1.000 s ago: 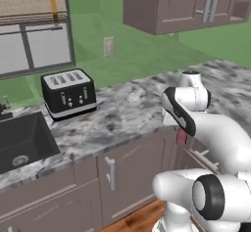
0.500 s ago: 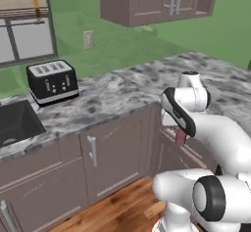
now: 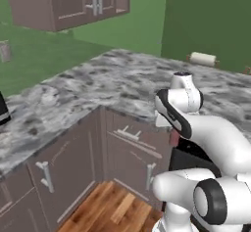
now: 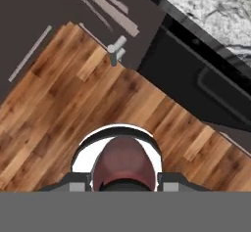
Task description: There is a wine glass and glass cup on the dining counter. Place the wine bottle next to the wine glass and the juice bottle next to the glass cup.
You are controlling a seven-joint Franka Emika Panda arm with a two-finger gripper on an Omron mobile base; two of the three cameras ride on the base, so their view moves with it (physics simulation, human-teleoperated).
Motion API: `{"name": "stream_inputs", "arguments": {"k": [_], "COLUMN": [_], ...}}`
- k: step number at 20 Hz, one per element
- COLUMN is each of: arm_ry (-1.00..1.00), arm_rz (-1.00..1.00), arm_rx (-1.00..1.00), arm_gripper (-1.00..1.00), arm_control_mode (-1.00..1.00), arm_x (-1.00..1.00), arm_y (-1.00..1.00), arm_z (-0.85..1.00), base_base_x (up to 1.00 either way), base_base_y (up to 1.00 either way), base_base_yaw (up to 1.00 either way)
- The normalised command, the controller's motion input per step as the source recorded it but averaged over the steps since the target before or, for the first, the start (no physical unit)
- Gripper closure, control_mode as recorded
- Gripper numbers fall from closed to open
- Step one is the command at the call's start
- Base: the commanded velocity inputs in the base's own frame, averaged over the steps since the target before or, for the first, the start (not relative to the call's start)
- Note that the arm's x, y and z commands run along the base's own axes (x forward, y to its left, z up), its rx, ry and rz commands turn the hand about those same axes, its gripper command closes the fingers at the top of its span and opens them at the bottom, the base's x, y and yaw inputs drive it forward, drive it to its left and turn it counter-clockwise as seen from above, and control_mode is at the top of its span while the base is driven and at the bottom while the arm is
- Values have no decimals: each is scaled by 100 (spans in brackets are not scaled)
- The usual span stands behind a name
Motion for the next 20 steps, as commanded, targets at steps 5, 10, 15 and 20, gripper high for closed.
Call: {"name": "stream_inputs", "arguments": {"k": [5,10,15,20], "arm_ry": [0,0,0,0], "arm_rz": [0,0,0,0], "arm_rx": [0,0,0,0], "arm_gripper": [100,100,100,100], "arm_control_mode": [100,100,100,100], "arm_x": [0,0,0,0], "arm_y": [0,0,0,0], "arm_z": [0,0,0,0], "base_base_x": [-13,-15,-11,-6], "base_base_y": [13,11,8,3], "base_base_yaw": [-79,-79,-79,-80]}}
